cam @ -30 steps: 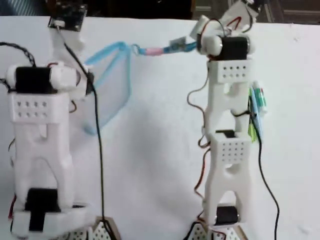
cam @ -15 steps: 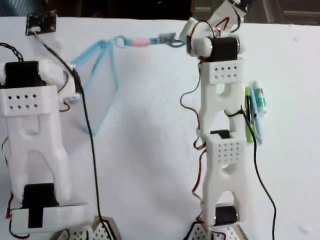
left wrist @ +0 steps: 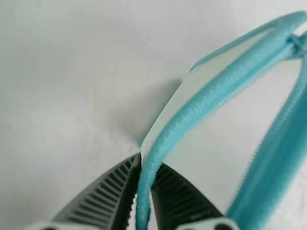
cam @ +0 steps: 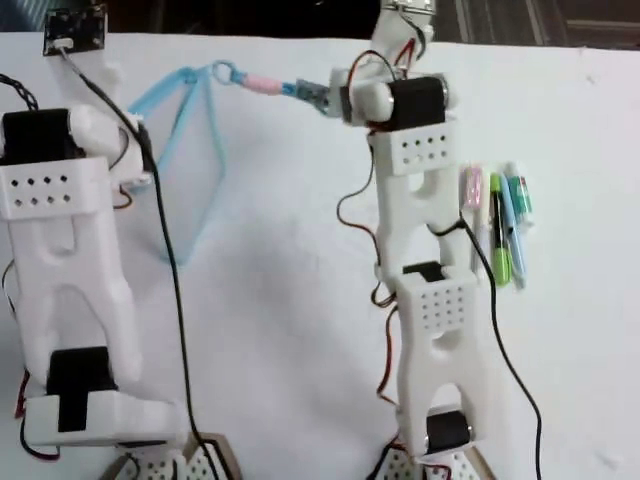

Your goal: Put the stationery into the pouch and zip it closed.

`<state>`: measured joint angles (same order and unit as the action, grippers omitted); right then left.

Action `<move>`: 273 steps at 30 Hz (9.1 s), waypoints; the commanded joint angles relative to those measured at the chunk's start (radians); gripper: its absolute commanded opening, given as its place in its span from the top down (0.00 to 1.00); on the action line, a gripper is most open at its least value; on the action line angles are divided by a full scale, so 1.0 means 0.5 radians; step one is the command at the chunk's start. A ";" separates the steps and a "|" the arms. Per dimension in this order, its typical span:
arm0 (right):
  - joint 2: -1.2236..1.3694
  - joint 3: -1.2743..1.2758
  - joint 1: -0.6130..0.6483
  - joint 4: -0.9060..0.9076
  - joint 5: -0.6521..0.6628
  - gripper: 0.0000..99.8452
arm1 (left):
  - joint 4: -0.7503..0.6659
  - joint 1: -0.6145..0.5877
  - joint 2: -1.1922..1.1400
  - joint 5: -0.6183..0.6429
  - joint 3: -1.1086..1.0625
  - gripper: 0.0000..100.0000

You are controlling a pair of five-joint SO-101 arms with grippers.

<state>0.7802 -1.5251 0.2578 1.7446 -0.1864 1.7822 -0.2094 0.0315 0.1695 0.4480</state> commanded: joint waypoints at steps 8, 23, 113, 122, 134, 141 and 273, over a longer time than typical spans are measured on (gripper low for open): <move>-0.404 -0.037 0.087 0.051 0.368 0.44 | 0.006 -0.069 0.020 -0.049 -0.068 0.98; -1.481 1.918 0.772 0.048 -0.933 0.44 | -0.037 -0.075 0.008 0.037 0.000 0.98; 0.600 0.850 -0.864 -0.692 1.234 0.81 | 0.009 0.634 0.388 -1.080 -0.638 0.98; 0.858 0.577 -0.842 -0.526 1.243 0.99 | 0.009 0.566 0.376 -1.086 -0.641 0.98; 0.855 -0.242 -0.701 0.054 1.243 0.94 | 0.003 0.566 0.379 -1.074 -0.730 0.98; 0.256 0.012 -0.578 0.054 1.608 0.94 | -0.006 0.517 0.379 -1.074 -0.727 0.95; 0.195 0.727 -0.526 -0.057 -1.350 0.98 | 0.006 0.413 0.075 -1.191 -0.752 0.98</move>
<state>0.9904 -1.0035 -0.0491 1.6663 -0.9183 1.7776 0.0038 0.1926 -0.4335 0.1151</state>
